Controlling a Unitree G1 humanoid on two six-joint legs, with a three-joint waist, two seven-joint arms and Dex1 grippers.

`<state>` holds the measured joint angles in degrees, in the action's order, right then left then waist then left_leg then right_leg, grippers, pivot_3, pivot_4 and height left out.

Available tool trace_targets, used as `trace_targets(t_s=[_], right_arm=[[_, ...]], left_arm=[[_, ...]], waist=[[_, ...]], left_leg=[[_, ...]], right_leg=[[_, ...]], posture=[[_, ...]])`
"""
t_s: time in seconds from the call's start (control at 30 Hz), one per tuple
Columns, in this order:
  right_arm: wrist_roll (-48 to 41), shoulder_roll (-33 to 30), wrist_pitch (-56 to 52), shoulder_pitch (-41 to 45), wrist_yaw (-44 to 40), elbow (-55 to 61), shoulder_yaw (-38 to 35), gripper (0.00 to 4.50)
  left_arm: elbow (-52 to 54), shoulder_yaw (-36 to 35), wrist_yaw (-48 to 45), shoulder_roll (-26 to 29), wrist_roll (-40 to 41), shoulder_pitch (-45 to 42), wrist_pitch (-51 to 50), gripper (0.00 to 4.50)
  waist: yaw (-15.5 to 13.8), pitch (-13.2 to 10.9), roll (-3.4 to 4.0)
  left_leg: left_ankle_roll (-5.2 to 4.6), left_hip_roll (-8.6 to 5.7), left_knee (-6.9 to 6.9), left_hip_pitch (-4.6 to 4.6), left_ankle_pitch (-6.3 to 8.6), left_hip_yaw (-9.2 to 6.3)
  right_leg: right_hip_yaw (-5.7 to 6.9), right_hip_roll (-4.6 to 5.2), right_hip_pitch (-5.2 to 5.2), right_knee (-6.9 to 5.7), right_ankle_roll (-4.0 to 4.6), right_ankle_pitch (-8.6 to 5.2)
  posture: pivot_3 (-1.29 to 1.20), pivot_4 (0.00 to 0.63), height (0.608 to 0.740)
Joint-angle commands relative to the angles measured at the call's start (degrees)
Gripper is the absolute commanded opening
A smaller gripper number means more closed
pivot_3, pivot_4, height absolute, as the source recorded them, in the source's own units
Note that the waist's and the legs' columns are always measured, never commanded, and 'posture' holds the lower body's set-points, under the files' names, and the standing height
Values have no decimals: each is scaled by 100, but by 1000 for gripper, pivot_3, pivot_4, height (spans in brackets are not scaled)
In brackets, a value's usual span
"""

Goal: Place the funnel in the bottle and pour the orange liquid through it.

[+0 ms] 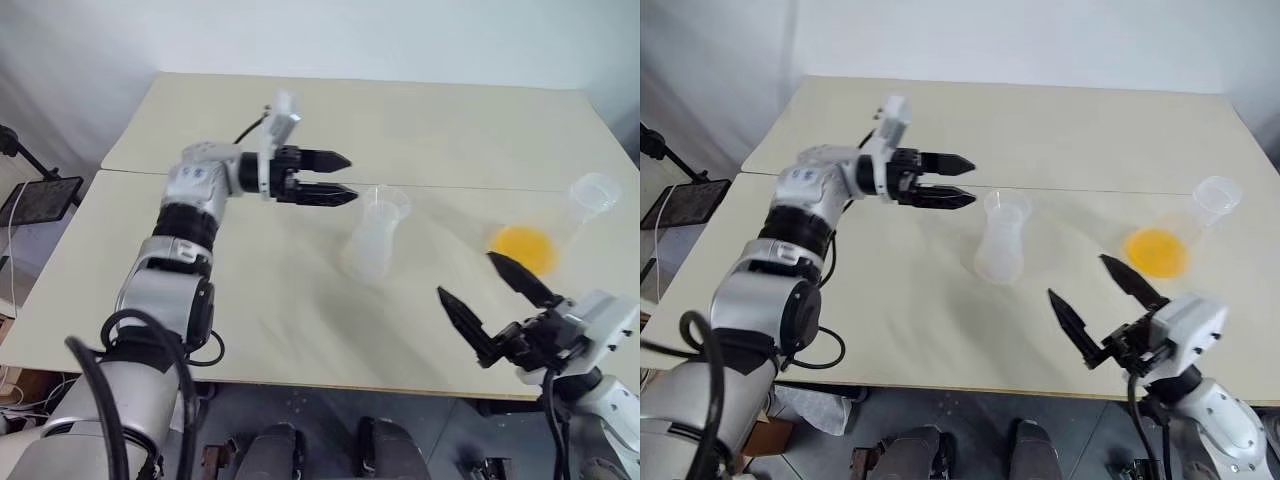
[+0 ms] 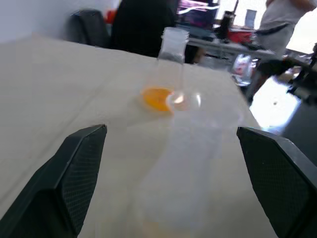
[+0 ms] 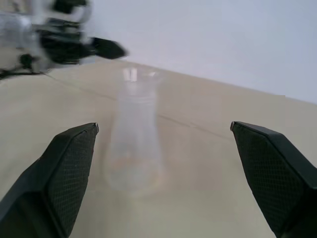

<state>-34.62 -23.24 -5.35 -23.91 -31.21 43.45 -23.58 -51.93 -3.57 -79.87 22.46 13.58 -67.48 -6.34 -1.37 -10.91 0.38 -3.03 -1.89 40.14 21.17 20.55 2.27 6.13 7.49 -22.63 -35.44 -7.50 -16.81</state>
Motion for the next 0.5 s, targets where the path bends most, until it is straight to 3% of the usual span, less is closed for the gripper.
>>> trace_targets(t_s=[0.03, 0.13, 0.27, 0.5], right_arm=[[29, 201, 374, -364, 93, 27, -571, 4500], [58, 432, 671, -901, 2, -184, -1065, 4500], [-52, 706, 980, -1535, -90, -444, -1618, 4500], [-370, 1072, 1058, -1686, 316, -682, -2015, 4500]], left_arm=[[543, -297, -159, 248, 218, 589, 916, 4471], [1153, -401, -74, 409, 243, 1493, 1636, 4471], [2643, -391, 106, 544, 598, 2743, 823, 4471], [4407, -457, 859, 581, 1050, 4155, -153, 4471]], waist=[[-7, 1, 0], [-19, 2, 1], [-9, 3, 2], [8, 19, 24]], left_leg=[[0, 0, 0, 0, 0, 0], [-1, -4, 0, -3, 0, -3], [-2, -8, -2, -5, 1, -8], [-3, -2, -8, -21, 1, -10]], right_leg=[[0, 0, 0, -2, 0, 0], [-2, 4, 2, -4, 0, 0], [-7, 9, 5, -4, 0, 0], [-57, 14, 15, -1, 2, 0]], posture=[[0, 150, 740], [0, 150, 740], [0, 150, 740], [0, 150, 740]])
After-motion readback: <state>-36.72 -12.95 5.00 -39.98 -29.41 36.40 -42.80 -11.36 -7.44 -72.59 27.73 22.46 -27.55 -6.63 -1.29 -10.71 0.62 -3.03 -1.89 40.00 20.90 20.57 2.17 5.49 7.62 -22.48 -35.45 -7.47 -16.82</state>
